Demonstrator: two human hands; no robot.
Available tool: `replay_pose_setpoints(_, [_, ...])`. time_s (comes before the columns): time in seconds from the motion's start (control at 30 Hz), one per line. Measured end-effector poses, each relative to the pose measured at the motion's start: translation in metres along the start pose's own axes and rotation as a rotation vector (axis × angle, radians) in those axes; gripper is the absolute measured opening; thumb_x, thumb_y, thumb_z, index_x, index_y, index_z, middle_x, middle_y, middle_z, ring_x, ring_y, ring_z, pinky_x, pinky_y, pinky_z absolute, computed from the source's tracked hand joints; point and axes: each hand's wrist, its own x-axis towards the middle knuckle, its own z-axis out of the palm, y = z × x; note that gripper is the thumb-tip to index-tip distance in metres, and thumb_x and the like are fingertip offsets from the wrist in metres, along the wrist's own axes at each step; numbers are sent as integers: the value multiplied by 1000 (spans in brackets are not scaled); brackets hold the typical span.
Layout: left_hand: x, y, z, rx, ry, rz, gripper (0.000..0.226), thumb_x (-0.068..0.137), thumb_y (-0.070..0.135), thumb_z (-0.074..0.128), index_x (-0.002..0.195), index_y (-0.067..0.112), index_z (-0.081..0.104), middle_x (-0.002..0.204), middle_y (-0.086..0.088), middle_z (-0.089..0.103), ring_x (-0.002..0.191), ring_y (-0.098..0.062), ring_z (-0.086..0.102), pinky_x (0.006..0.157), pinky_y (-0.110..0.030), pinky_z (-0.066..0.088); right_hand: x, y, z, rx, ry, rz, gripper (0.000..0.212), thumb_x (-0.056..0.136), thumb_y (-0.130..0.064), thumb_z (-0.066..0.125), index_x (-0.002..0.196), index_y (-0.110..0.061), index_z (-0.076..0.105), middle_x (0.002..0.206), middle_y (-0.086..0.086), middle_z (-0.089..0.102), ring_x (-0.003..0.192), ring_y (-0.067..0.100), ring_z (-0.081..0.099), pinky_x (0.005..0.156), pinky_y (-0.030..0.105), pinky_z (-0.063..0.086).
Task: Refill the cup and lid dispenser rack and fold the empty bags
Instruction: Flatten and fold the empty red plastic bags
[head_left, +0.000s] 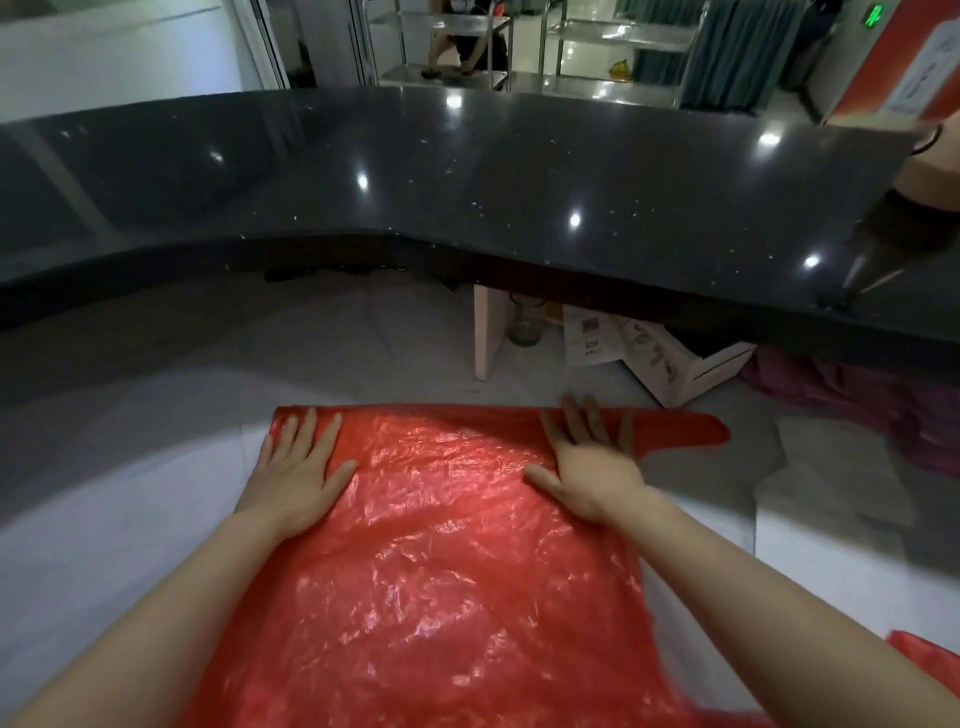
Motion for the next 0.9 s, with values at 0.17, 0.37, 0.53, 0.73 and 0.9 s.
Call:
replay_pose_setpoints(0.17, [-9,43,-2,-66,74,158,66,97,42,29,150,36,-10,159,2,-16,145,-17,-16,116,-44,-11,9,-89,-2,147,76,-201,72,95,-51,39,153,-28,4,162,2,-2,148,23,-10,112,57,-10])
replay_pose_setpoints(0.37, [-17,30,13,-38,27,2,69,90,68,15,146,43,-17,152,13,-25,146,-19,-17,115,-50,-12,18,-90,19,112,42,-169,74,87,-73,26,151,-42,5,162,-3,-8,147,25,-15,112,53,-13])
replay_pose_setpoints(0.53, [-15,20,14,-31,14,15,76,77,79,0,143,46,-20,149,15,-27,146,-19,-16,113,-54,-11,10,-11,23,80,78,120,81,75,-85,13,147,-50,-2,161,-3,-13,145,34,-15,113,54,-7])
replay_pose_setpoints(0.73, [-15,22,2,-69,-51,39,74,87,72,16,148,41,-13,156,9,-22,145,-19,-18,113,-54,-12,-3,26,10,122,40,224,80,82,-80,19,150,-44,-1,161,5,-10,146,34,-10,117,53,0])
replay_pose_setpoints(0.9, [-39,25,-26,-147,160,138,72,93,60,27,153,30,0,158,3,-8,146,-17,-10,116,-43,-9,-16,-12,-26,85,125,183,81,90,-65,38,153,-25,6,161,10,7,147,33,0,115,56,4])
